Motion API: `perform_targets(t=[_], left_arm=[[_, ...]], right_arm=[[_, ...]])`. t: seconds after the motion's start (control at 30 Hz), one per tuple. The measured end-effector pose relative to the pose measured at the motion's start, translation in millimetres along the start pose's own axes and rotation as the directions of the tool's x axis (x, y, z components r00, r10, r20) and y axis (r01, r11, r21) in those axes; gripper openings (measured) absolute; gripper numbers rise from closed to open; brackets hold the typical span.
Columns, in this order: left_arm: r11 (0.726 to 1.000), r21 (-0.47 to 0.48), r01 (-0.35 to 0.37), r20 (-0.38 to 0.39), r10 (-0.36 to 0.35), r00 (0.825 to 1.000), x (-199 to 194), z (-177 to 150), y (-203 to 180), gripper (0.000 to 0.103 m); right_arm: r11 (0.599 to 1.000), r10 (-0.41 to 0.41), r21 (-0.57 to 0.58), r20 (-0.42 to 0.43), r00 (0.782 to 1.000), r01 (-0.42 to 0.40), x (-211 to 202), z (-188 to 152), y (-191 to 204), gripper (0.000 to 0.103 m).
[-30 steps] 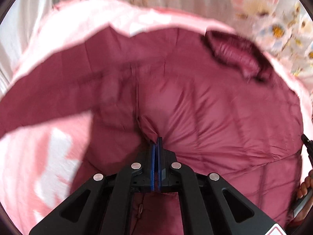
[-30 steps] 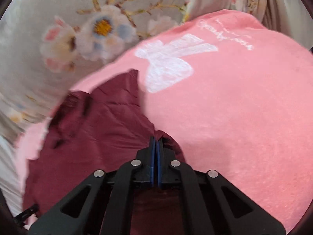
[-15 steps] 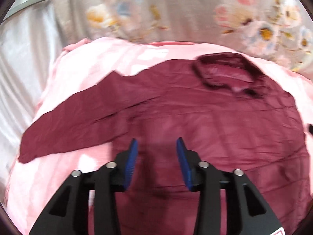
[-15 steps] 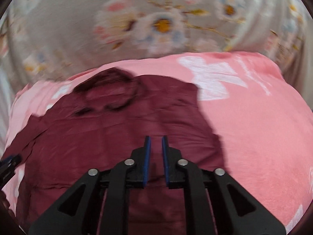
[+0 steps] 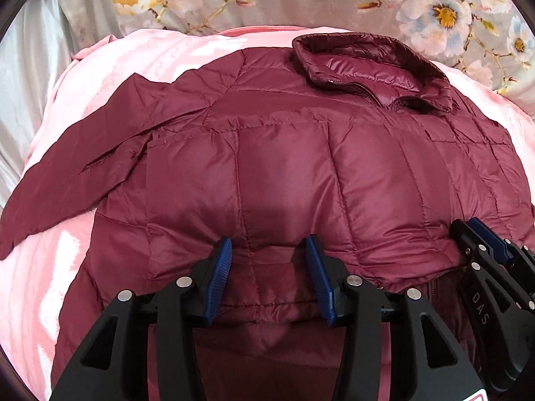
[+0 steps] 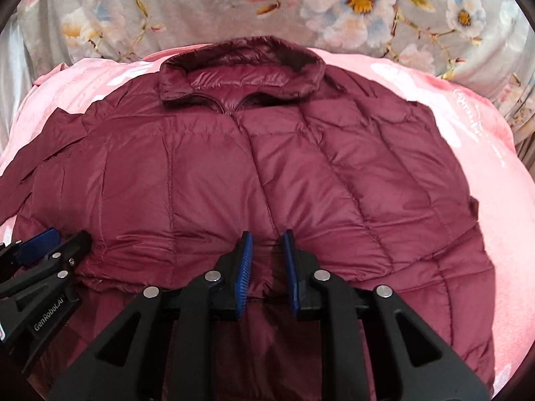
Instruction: Fold large clothes
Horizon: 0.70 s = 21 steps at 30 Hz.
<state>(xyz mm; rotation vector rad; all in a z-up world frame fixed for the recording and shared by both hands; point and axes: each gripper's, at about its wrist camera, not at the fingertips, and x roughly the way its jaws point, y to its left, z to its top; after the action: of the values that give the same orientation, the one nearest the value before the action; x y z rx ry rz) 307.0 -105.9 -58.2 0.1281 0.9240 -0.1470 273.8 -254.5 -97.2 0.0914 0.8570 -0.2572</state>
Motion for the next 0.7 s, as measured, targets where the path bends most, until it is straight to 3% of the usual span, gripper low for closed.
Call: perform_targets(t=[0.4, 0.7], left_arm=[[0.998, 0.002, -0.066, 0.059, 0.065, 0.996, 5.0, -9.9, -2.4, 0.061], [0.997, 0.003, -0.072, 0.066, 0.072, 0.995, 5.6, -11.4, -1.7, 0.063]], right_arm=[[1.0, 0.01, 0.01, 0.021, 1.0, -0.011, 0.2, -5.1, 0.1, 0.018], [1.0, 0.006, 0.007, 0.022, 1.0, -0.006, 0.1, -4.8, 0.5, 0.019]])
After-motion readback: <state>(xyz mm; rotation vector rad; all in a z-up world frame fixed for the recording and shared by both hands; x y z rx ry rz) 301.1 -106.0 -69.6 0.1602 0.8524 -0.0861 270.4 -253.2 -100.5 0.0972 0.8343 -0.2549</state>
